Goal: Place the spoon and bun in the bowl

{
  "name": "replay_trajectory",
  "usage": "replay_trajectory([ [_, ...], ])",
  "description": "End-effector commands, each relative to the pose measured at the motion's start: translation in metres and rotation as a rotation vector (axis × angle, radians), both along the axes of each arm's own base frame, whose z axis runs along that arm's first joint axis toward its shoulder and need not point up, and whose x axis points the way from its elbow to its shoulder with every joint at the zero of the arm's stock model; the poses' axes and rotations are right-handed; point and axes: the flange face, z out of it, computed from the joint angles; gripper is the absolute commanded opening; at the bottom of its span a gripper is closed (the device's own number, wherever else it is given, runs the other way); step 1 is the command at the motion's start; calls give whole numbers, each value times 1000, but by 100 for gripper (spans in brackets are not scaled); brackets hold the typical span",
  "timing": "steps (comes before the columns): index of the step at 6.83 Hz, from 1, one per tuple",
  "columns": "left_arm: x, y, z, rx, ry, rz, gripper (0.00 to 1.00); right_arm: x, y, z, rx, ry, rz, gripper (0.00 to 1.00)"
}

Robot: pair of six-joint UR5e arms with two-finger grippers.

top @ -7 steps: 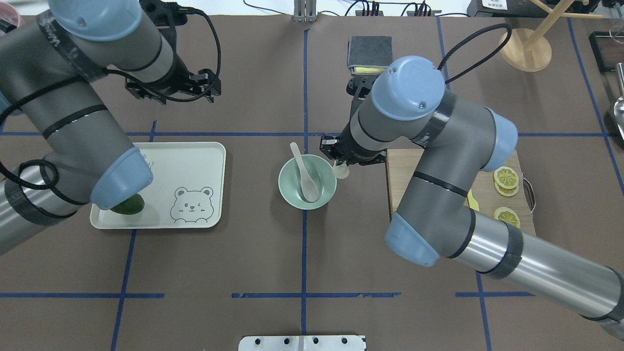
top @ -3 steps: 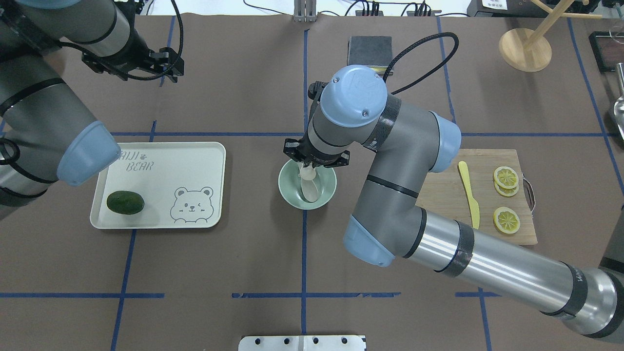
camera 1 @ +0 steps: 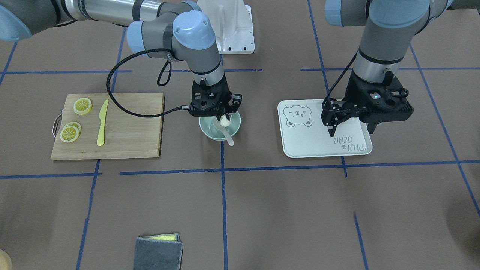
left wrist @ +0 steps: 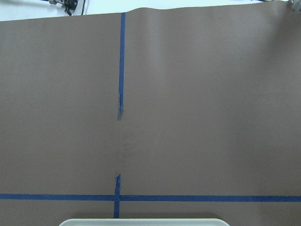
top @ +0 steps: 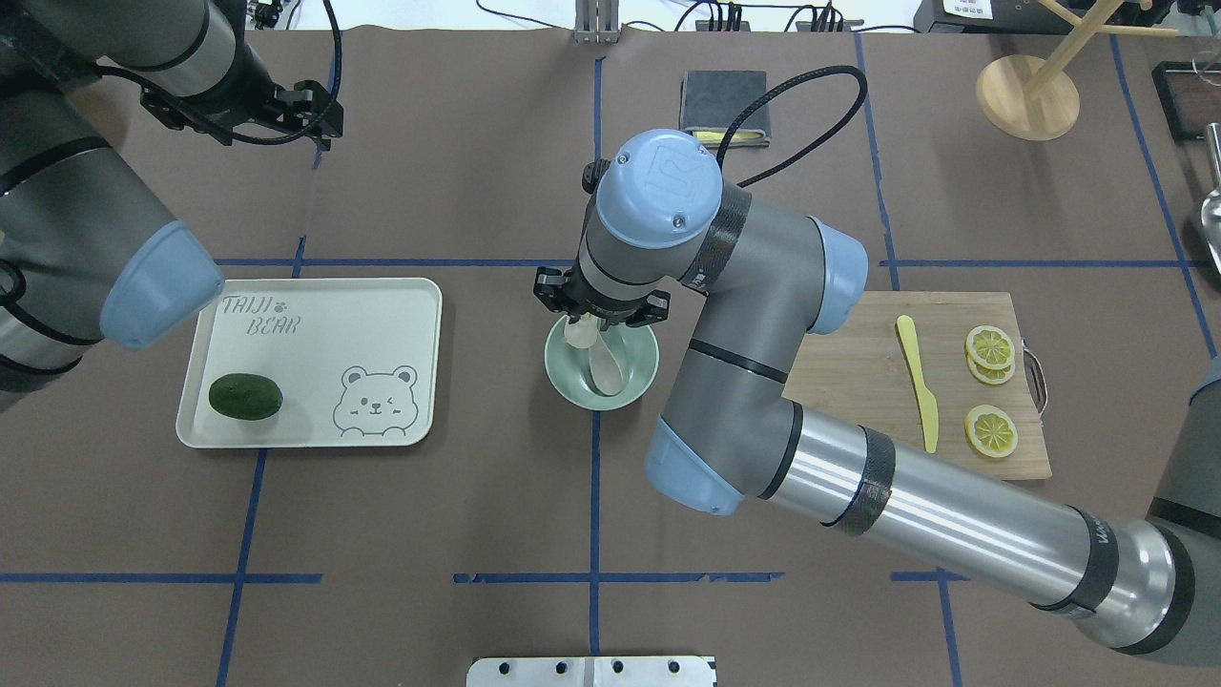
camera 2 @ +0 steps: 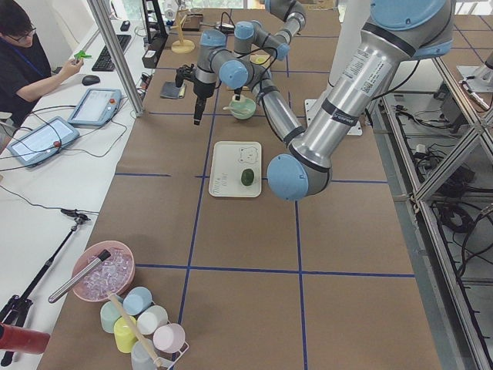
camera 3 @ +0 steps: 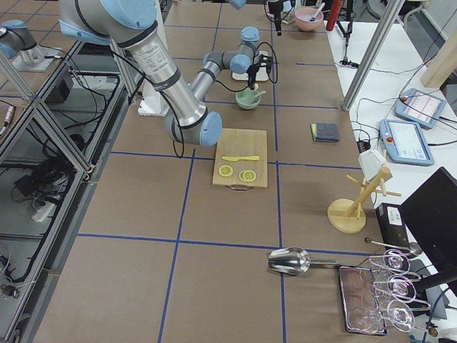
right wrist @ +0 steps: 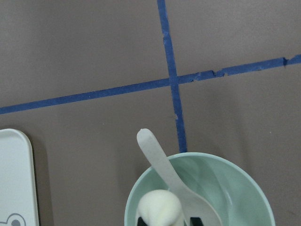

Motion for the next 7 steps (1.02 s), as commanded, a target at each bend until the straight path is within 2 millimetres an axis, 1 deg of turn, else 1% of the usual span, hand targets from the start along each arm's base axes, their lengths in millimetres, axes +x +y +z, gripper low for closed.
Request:
replay_trajectory([
  [1,1,0,1,-2,-2,1,100,-1,0,-2,0,-2,3,100],
  [3,2,-1,2,-4,-2,4,100,1,0,0,-1,-1,3,100],
  [6,4,-1,0,-4,3,6,100,4,0,15,-9,15,3,100],
  [7,4,-1,0,-4,3,6,100,6,2,13,-7,9,2,100],
])
